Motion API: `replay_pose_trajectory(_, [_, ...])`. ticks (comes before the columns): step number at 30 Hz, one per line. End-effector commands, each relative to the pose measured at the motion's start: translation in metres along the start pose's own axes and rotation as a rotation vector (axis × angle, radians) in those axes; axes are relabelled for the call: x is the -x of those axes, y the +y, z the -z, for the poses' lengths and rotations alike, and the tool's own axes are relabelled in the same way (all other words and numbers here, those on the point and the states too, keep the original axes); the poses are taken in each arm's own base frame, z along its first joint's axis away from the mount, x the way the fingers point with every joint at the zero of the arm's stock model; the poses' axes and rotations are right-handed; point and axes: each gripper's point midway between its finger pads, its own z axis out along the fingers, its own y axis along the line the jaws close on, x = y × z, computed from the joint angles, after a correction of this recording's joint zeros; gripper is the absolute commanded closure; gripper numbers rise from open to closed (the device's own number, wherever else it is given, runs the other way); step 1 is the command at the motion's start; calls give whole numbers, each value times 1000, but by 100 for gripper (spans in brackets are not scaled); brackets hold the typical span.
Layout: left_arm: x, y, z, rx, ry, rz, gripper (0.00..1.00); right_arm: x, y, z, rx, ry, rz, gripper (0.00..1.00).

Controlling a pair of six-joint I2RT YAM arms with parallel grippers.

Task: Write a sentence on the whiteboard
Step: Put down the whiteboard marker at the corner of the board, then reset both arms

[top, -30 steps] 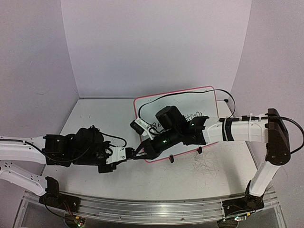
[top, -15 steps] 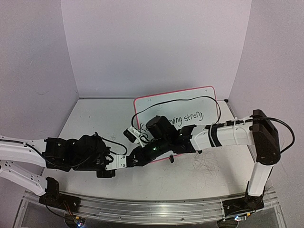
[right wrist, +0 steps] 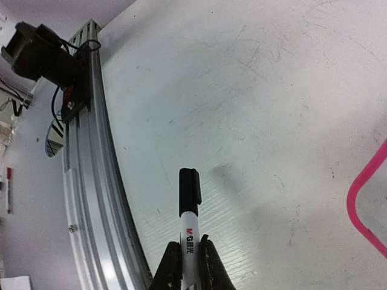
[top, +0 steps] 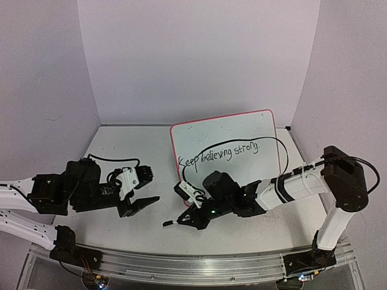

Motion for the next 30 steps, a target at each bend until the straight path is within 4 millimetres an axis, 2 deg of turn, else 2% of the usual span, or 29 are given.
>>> replay_pose_trajectory(1, [32,29,24,95,-109,215,33,9,-1,-9,-10,-57,212,99])
replay_pose_trajectory(5, [36,52,37,203,-138,330,28,-3,-11,-23,-31,4,221,91])
replay_pose_trajectory(9, [42,69,44,278,-164,415,25,-11,-36,-26,-153,25,188,83])
replay_pose_trajectory(12, [47,78,46,326,-170,442,25,-2,-46,-15,-236,-10,173,75])
replay_pose_trajectory(16, [57,90,49,381,-186,461,24,22,-46,13,-321,-81,169,60])
replay_pose_trajectory(18, [62,99,53,424,-197,477,22,35,-42,36,-357,-129,162,50])
replay_pose_trajectory(22, [72,109,60,462,-235,497,18,69,-34,99,-465,-261,123,34])
replay_pose_trajectory(26, [93,114,66,455,-282,500,16,113,-20,183,-595,-422,86,24])
replay_pose_trajectory(30, [114,122,74,458,-322,497,13,150,-4,276,-721,-625,43,13])
